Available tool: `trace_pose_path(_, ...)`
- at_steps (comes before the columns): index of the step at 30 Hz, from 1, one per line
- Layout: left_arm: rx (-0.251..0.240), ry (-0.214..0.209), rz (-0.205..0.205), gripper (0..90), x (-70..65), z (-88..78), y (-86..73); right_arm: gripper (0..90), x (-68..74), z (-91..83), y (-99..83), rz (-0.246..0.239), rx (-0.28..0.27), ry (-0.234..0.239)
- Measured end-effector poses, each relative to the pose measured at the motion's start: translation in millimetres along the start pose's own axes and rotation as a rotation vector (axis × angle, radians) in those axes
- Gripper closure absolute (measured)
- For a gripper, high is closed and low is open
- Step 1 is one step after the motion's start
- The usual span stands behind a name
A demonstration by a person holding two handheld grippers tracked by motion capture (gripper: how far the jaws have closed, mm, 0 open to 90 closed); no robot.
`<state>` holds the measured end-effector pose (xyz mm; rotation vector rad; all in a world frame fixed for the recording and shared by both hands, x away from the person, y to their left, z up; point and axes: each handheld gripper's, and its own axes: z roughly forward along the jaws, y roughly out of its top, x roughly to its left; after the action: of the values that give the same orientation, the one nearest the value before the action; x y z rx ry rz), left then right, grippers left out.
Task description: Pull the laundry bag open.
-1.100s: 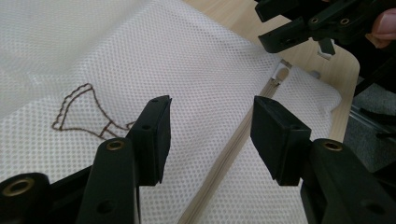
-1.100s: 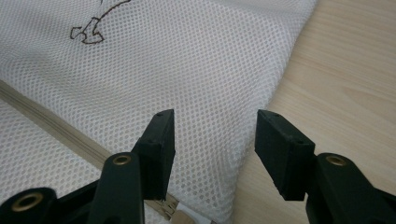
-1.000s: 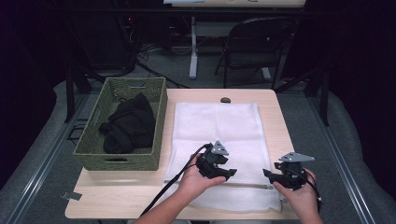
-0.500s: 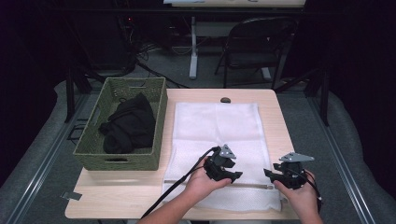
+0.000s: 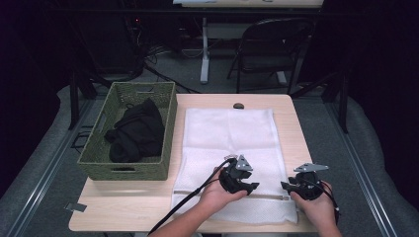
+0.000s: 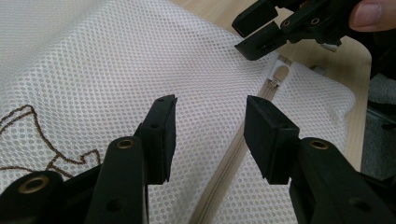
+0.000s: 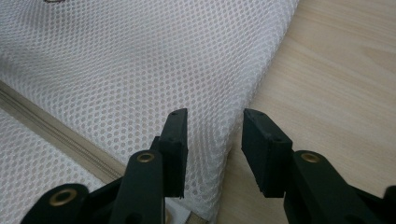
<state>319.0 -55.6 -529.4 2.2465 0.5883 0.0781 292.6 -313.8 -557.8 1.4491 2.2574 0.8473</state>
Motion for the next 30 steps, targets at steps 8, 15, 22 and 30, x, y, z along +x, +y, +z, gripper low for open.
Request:
trace_pose_path(8, 0.037, -0.037, -0.008, 58.6, -2.2, 7.8, -3.3, 64.0, 0.7, 2.6, -0.9, 0.014, 0.013, 0.000)
trace_pose_path(15, 0.048, -0.057, -0.021, 58.4, -5.3, 11.6, -4.3, 67.3, -2.8, 4.9, -3.5, 0.048, 0.024, 0.023)
trace_pose_path(22, 0.060, -0.082, -0.025, 58.8, -8.0, 16.3, -4.4, 77.8, -4.7, 6.0, -3.8, 0.041, 0.034, 0.027)
trace_pose_path(30, 0.075, -0.099, -0.018, 59.1, -13.2, 20.5, -1.4, 86.8, -4.7, 4.6, -1.4, 0.035, 0.029, 0.041)
